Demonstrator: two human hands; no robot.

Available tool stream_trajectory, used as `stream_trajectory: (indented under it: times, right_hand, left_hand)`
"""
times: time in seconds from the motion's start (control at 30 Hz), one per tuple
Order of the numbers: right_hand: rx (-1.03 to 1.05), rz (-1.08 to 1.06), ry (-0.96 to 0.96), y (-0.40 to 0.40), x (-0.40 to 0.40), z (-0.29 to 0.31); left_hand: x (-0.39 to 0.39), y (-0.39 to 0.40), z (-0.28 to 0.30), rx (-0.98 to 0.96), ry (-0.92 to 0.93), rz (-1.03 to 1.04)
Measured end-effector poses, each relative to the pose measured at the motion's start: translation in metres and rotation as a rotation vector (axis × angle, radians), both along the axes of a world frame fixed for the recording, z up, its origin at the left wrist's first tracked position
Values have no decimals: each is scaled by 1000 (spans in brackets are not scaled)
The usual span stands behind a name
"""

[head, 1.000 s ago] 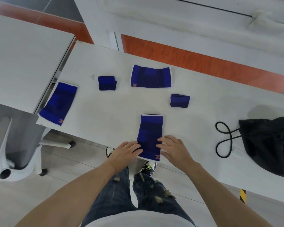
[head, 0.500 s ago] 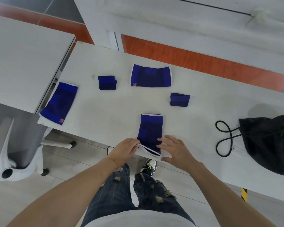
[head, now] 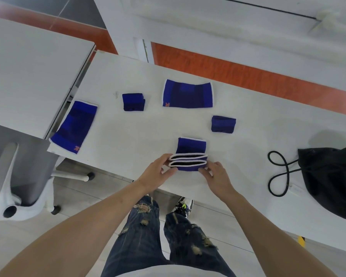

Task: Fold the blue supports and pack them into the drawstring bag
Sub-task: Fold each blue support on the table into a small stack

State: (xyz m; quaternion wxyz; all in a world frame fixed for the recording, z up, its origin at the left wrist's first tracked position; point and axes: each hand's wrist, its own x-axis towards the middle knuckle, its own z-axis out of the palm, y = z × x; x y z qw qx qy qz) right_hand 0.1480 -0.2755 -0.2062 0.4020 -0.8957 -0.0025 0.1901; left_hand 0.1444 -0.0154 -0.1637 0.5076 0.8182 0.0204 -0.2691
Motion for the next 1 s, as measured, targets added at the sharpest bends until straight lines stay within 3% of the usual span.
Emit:
stream_trajectory:
  times: [0.17, 0.37, 0.5, 0.63, 0.73, 0.83, 0.93, 1.0]
  right_hand:
    - [117, -149, 121, 4, 15, 4]
    - [10, -251, 184, 14, 29, 10]
    - [-59, -282, 224, 22, 39, 14]
    - [-75, -361, 286, 24, 46, 21]
    - [-115, -403, 285, 24, 45, 24]
    - [-236, -354, 134, 24, 40, 24]
    - [-382, -119, -233, 20, 33, 13]
    - [-434, 60, -368, 16, 32, 5]
  left_hand:
    - [12, -4, -13, 109, 7, -50]
    - [27, -34, -14, 108, 84, 261]
    - [33, -45, -21, 257, 71, 301]
    - [34, -53, -18, 404, -51, 297]
    - [34, -51, -16, 697, -308, 111]
    - [37, -47, -17, 789, -544, -145]
    - [40, -46, -19, 813, -597, -364]
    - [41, -45, -24, 835, -610, -450]
